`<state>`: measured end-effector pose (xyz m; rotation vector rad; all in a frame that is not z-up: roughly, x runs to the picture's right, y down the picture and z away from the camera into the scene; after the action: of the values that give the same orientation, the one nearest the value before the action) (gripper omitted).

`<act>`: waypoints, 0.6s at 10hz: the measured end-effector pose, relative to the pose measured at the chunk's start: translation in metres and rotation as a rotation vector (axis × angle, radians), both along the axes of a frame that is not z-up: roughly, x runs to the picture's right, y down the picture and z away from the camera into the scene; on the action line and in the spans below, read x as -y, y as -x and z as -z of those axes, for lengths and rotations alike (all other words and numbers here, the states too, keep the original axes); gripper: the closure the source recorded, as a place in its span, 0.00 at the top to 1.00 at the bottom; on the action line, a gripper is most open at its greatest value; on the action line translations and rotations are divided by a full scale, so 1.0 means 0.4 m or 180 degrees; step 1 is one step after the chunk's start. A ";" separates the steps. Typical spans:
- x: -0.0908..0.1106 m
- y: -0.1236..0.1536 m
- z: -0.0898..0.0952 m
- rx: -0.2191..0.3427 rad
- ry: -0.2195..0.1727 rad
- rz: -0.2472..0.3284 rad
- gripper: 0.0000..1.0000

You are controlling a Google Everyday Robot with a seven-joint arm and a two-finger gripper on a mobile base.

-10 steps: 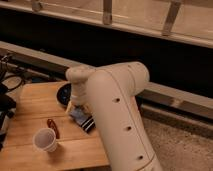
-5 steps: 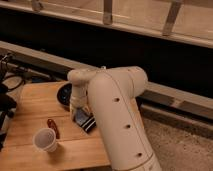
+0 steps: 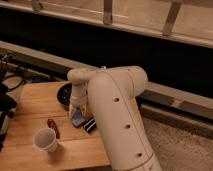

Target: Place the white sponge in the ceramic bowl

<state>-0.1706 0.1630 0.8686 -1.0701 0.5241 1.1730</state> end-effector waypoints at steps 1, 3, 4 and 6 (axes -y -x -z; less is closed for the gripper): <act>0.016 0.002 0.005 0.0112 -0.0035 -0.0126 0.18; 0.093 0.011 0.032 0.0265 -0.0181 -0.0314 0.18; 0.133 0.019 0.046 0.0313 -0.0253 -0.0379 0.18; 0.187 0.015 0.055 0.0322 -0.0351 -0.0429 0.18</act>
<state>-0.1765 0.0881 0.8468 -1.0763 0.3088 1.2437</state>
